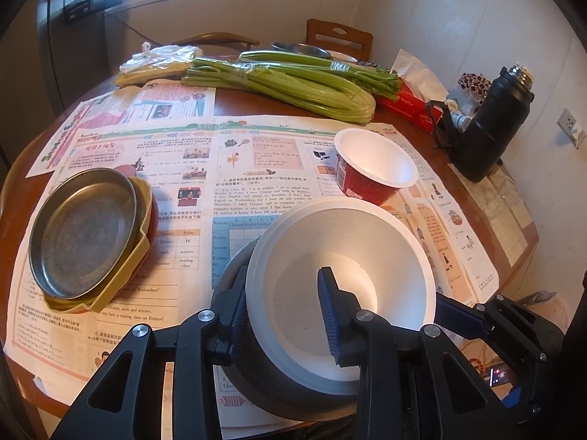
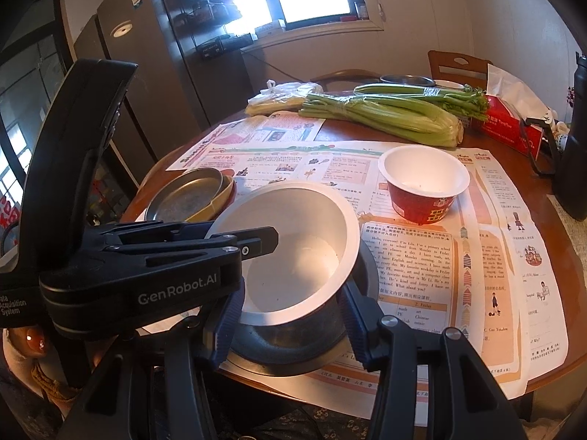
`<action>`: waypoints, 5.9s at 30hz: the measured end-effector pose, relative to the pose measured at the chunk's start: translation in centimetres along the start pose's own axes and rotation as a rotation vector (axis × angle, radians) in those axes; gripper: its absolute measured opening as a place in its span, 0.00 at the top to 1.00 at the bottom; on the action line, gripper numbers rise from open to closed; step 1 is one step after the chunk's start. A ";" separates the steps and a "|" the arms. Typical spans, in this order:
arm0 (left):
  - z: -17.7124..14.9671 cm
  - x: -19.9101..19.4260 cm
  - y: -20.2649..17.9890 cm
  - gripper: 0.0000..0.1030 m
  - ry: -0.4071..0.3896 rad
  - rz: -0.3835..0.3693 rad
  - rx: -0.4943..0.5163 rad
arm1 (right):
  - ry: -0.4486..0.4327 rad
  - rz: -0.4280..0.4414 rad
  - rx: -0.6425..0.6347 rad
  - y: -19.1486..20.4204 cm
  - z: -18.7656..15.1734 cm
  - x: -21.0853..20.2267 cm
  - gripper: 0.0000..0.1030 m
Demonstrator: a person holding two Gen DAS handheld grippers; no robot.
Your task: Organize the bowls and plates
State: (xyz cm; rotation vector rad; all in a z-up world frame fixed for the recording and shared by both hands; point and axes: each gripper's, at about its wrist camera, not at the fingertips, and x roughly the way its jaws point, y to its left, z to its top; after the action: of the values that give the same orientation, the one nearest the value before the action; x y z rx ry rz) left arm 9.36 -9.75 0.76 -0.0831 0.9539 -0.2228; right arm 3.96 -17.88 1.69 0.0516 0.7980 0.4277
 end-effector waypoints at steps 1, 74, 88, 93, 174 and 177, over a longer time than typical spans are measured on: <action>0.0 0.1 0.0 0.66 0.005 0.000 -0.001 | 0.003 -0.003 0.000 0.0 0.0 0.1 0.49; 1.4 0.3 0.6 0.59 -0.063 0.022 0.038 | -0.056 0.005 0.163 -5.4 0.8 0.4 0.49; 7.8 1.7 -2.1 0.46 -0.069 -0.083 0.127 | -0.153 -0.072 0.262 -9.9 4.2 0.0 0.49; 9.5 2.6 -3.4 0.46 -0.060 -0.079 0.162 | -0.174 -0.095 0.304 -12.0 5.1 0.1 0.49; 11.5 2.4 -3.7 0.57 0.008 -0.166 0.123 | -0.160 -0.061 0.132 -7.4 7.7 0.6 0.49; 11.1 1.5 -3.3 0.57 -0.005 -0.171 0.115 | -0.168 -0.060 0.119 -6.5 7.6 0.0 0.49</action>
State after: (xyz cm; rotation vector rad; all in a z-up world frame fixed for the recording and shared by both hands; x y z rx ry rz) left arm 18.78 -13.60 6.58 -0.0591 0.9280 -0.4342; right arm 11.59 -22.97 5.67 0.1719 0.6570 0.3145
